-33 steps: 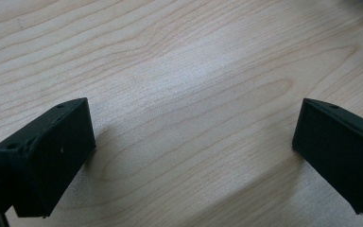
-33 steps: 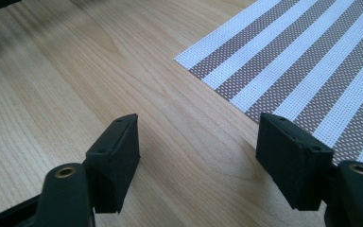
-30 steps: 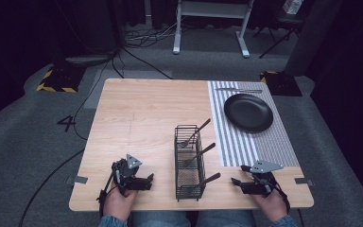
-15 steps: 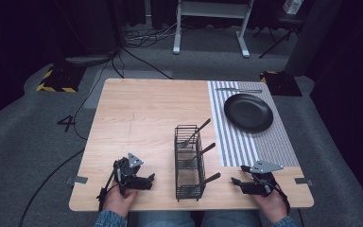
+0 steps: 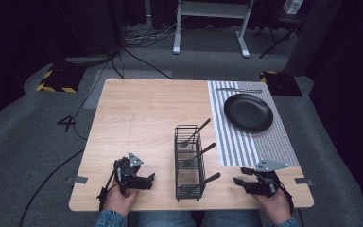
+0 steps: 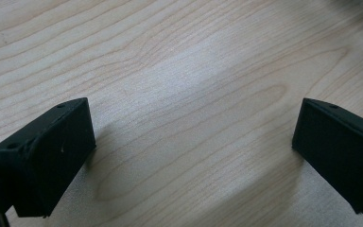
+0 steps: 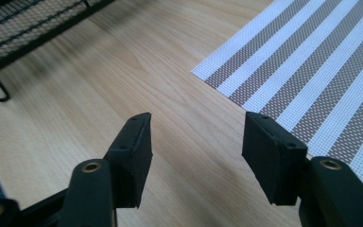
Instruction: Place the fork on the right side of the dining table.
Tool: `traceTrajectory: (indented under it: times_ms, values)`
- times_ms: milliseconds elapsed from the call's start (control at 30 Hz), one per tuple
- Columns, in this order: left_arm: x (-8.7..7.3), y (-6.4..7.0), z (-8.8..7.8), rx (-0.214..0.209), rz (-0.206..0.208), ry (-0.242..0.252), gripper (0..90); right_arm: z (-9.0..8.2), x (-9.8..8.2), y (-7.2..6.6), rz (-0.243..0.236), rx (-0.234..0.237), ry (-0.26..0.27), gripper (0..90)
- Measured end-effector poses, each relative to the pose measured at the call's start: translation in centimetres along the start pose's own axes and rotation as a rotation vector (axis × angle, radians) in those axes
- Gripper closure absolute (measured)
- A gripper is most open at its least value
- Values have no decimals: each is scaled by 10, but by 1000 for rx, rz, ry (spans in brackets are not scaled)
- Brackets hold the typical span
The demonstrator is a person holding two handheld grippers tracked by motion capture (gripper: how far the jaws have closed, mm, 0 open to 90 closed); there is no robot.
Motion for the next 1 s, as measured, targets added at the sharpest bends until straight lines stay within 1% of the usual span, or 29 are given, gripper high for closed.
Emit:
traceTrajectory:
  times_ms: [100, 133, 167, 267, 333, 433, 567, 633, 667, 700, 733, 767, 900, 933, 1000]
  values:
    - [0, 0, 0, 0, -1, 0, 2, -8, 5, -4, 6, 15, 2, 432]
    - [0, 0, 0, 0, -1, 0, 2, -8, 5, -4, 6, 15, 2, 432]
    - [0, 0, 0, 0, 0, 0, 2, -14, 10, -9, -1, 25, 11, 431]
    - [0, 0, 0, 0, -1, 0, 2, -19, 16, -15, -8, 43, 22, 431]
    - [0, 0, 0, 0, 0, 0, 2, -20, 18, -17, -8, 48, 23, 431]
    - [0, 0, 0, 1, -1, 0, 2, -25, 24, -22, -18, 68, 34, 431]
    - [0, 0, 0, 0, -1, 0, 2, -31, 34, -28, -32, 82, 48, 431]
    - [0, 0, 0, 1, -1, 0, 2, -36, 41, -33, -29, 108, 60, 434]
    - [0, 0, 0, 1, -1, 0, 3, -36, 41, -33, -29, 108, 60, 434]
    - [0, 0, 0, 1, -2, 0, 3, -43, 50, -38, -17, 146, 90, 433]
    - [0, 0, 0, 1, -2, 0, 3, -43, 50, -38, -17, 146, 90, 433]
    - [0, 0, 0, 1, -2, 0, 3, -49, 58, -42, -23, 159, 107, 434]
    - [0, 0, 0, 2, -3, 1, 4, -56, 66, -46, -48, 154, 112, 436]
    - [0, 0, 0, 2, -4, 1, 4, -59, 71, -50, -60, 159, 113, 439]
    - [0, 0, 0, 3, -4, 1, 4, -61, 75, -54, -63, 175, 116, 443]
Point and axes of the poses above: each handheld gripper's, and its own axes: z roughly forward along the jaws, x roughly out of its top, y roughly to its right, the point moved 9 cm from there along z, roughly forward along the jaws, and after that the axes turned 2 degrees about y, right-handed, at the moved point
